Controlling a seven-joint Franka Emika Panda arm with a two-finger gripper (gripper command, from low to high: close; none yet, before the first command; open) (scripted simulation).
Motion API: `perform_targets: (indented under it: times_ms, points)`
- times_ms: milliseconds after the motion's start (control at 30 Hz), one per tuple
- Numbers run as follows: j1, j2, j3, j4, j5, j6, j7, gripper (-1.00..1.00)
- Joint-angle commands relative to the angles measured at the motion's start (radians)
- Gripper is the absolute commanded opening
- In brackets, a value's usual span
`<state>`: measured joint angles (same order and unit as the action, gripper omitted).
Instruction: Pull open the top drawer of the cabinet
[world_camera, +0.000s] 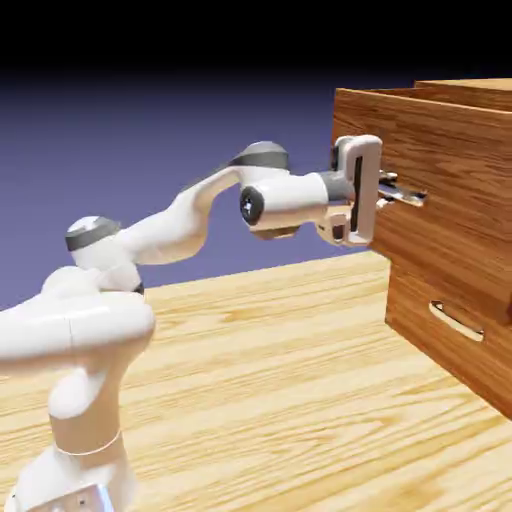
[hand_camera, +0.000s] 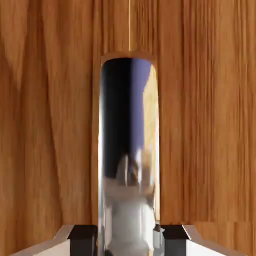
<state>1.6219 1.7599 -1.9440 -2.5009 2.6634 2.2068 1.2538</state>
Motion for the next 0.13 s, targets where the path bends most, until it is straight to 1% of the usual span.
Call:
perform_targets:
  times_ms: [0, 33, 67, 100]
  points:
    - [0.006, 0.001, -0.001, -0.007, -0.006, -0.002, 0.002, -1.00]
    - [0.006, 0.001, -0.001, -0.007, -0.006, -0.002, 0.002, 1.00]
    - [0.006, 0.001, -0.001, -0.007, -0.006, -0.002, 0.002, 1.00]
    - [0.041, 0.001, -0.008, -0.043, -0.021, -0.003, -0.004, 1.00]
